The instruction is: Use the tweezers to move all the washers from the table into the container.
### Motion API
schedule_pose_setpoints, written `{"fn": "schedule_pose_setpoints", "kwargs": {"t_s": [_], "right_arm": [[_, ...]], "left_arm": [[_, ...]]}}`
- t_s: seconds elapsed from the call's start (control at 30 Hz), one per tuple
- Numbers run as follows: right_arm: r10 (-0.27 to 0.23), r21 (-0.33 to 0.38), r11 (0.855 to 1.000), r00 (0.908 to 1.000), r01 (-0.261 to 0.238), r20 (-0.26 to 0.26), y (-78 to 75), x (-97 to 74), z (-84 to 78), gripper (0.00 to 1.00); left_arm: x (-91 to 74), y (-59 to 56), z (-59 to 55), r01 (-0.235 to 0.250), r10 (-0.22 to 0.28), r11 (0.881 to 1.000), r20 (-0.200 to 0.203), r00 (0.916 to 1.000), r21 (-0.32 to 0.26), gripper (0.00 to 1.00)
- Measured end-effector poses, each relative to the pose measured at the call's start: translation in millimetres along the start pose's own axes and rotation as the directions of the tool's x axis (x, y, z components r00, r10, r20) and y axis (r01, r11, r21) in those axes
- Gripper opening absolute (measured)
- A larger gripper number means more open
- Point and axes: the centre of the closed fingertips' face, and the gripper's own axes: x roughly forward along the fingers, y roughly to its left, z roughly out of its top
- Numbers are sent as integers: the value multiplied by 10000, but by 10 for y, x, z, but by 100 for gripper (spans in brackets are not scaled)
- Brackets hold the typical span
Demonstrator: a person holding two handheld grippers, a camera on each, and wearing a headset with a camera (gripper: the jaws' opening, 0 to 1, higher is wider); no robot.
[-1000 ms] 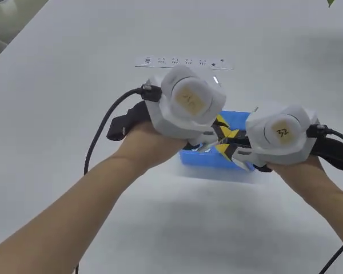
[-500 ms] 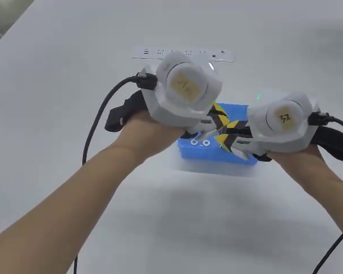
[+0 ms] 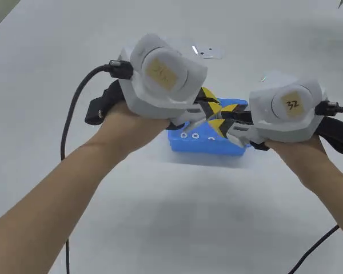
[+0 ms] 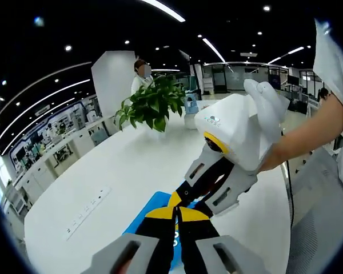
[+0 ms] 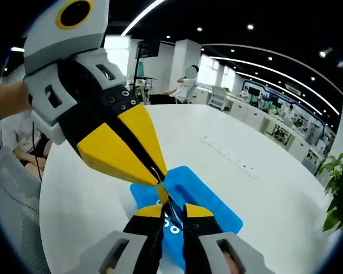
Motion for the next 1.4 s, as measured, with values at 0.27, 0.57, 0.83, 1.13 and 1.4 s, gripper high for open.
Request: {"fn": "schedule_pose_setpoints", "kwargs": {"t_s": [0.27, 0.57, 0.83, 1.13, 1.4], "right_arm": [[-314, 88, 9995, 9991, 311, 298, 157, -357, 49, 10], [-353, 223, 9991, 9993, 355, -82, 395, -552, -131, 12], [-144, 1015, 9946, 9971, 220, -747, 631, -505, -501, 12], [531, 1285, 9912, 9857, -325, -1601, 910, -318, -835, 12], [625, 1852, 9823, 9829, -298, -1733, 1002, -364, -921, 14]], "left_arm": [[-208, -288, 154, 508, -522, 9982, 460, 9976, 319, 0], [-332, -607, 63, 1453, -1480, 9864, 310, 9885, 764, 0], [-246, -825, -276, 2264, -2238, 9716, -429, 9737, 690, 0], [-179, -983, -655, 2880, -2792, 9565, -1389, 9501, 476, 0], [-203, -1049, -1005, 3234, -3154, 9463, -2069, 9261, 50, 0]]}}
